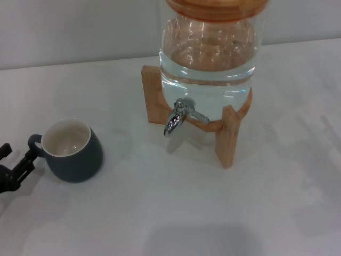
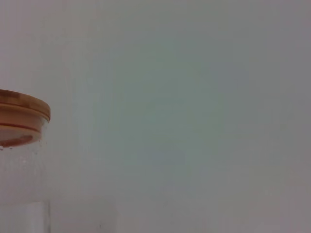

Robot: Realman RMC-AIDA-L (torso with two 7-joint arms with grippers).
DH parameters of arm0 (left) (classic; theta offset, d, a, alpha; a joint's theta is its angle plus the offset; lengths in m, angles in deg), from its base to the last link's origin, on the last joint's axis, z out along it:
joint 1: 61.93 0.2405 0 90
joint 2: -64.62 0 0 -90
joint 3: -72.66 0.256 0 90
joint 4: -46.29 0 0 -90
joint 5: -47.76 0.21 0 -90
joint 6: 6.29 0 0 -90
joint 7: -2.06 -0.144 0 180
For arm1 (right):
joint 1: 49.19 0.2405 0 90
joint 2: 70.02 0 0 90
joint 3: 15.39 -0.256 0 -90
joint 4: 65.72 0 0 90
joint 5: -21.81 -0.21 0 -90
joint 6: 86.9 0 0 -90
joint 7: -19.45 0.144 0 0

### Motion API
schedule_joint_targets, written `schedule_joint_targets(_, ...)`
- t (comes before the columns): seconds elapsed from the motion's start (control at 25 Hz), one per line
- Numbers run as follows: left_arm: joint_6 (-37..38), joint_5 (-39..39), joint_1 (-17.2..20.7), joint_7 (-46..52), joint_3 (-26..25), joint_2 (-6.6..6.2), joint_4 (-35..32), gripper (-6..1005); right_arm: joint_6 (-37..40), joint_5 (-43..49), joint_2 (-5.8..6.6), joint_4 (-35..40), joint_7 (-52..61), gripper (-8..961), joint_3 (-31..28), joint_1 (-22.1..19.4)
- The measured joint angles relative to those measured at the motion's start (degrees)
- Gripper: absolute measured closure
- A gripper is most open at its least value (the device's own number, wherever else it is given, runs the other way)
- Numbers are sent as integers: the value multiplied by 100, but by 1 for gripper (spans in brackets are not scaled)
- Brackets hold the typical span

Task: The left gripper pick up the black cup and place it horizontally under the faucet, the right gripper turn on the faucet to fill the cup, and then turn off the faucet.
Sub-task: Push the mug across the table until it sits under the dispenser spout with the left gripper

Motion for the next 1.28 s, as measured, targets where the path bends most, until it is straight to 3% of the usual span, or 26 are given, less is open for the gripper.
schedule_joint_targets(1.28, -413, 279, -465, 98, 0, 9, -25, 430, 22, -3, 0, 5, 0, 166, -36, 76)
